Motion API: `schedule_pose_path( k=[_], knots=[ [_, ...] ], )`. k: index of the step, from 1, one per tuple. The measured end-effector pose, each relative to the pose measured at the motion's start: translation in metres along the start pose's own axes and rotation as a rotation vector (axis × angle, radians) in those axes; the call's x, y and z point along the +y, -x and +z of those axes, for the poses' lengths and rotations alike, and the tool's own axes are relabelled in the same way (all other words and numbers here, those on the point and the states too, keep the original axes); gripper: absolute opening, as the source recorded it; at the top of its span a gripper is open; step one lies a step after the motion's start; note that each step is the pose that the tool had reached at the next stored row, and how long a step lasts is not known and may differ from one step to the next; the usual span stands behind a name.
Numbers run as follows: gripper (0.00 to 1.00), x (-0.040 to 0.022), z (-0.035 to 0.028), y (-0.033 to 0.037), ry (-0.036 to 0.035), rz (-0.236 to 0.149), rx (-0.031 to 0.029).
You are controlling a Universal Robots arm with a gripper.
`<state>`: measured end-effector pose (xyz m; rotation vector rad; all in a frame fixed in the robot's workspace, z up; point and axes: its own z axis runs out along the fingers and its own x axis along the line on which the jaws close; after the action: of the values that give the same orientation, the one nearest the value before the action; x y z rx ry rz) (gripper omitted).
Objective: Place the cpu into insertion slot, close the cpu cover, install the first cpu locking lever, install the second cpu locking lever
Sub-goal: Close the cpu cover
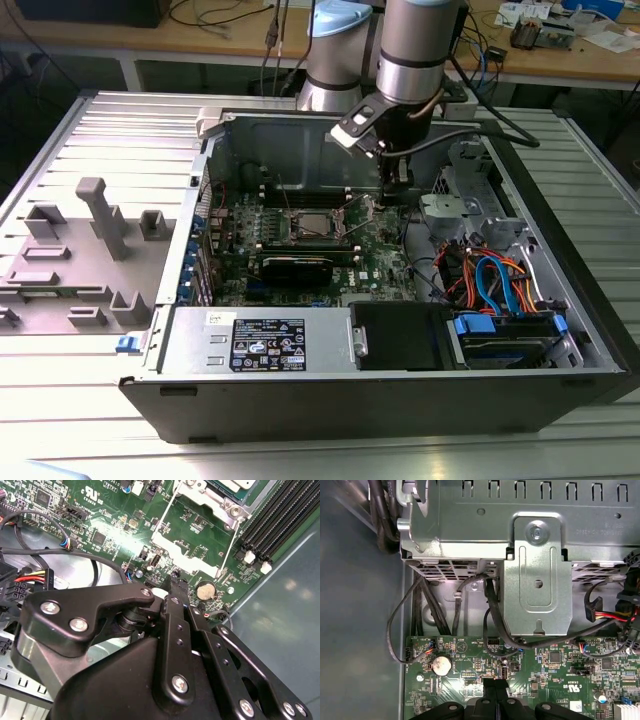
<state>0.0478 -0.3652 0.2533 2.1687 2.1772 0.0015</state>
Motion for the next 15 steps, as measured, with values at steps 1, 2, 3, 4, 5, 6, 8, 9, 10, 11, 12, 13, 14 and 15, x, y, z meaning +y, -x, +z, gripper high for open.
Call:
schedule_pose_path(
  k=[1, 2, 3, 4, 5, 6, 8, 9, 10, 11, 12, 13, 14, 15],
  knots=[
    [0.11, -0.0001, 0.0008, 0.0, -0.0003, 0.0, -0.0005],
    [0.11, -0.0001, 0.0018, 0.0, -0.0013, 0.0, -0.0009],
    [0.11, -0.0002, 0.0024, 0.0, -0.0019, 0.0, -0.0012],
    [0.11, -0.0002, 0.0028, -0.0001, -0.0025, 0.0, -0.0016],
    [0.11, -0.0002, 0.003, -0.0001, -0.0032, 0.0, -0.0024],
    [0.11, -0.0002, 0.0031, -0.0001, -0.0035, 0.0, -0.004],
    [0.11, -0.0002, 0.0031, 0.0, -0.0036, -0.001, -0.0051],
    [0.11, -0.0002, 0.0033, -0.0001, -0.0043, -0.001, -0.0052],
    [0.11, -0.0002, 0.0038, -0.0001, -0.0064, -0.001, -0.0053],
    [0.11, -0.0002, 0.004, -0.0001, -0.0071, -0.001, -0.0057],
    [0.11, -0.0003, 0.0042, -0.0001, -0.0078, -0.001, -0.0065],
    [0.11, -0.0002, 0.0043, -0.0001, -0.0078, -0.001, -0.0072],
    [0.11, -0.0002, 0.0043, -0.0001, -0.0078, -0.001, -0.0073],
    [0.11, -0.0002, 0.0043, -0.0001, -0.0078, -0.001, -0.0075]
  ],
)
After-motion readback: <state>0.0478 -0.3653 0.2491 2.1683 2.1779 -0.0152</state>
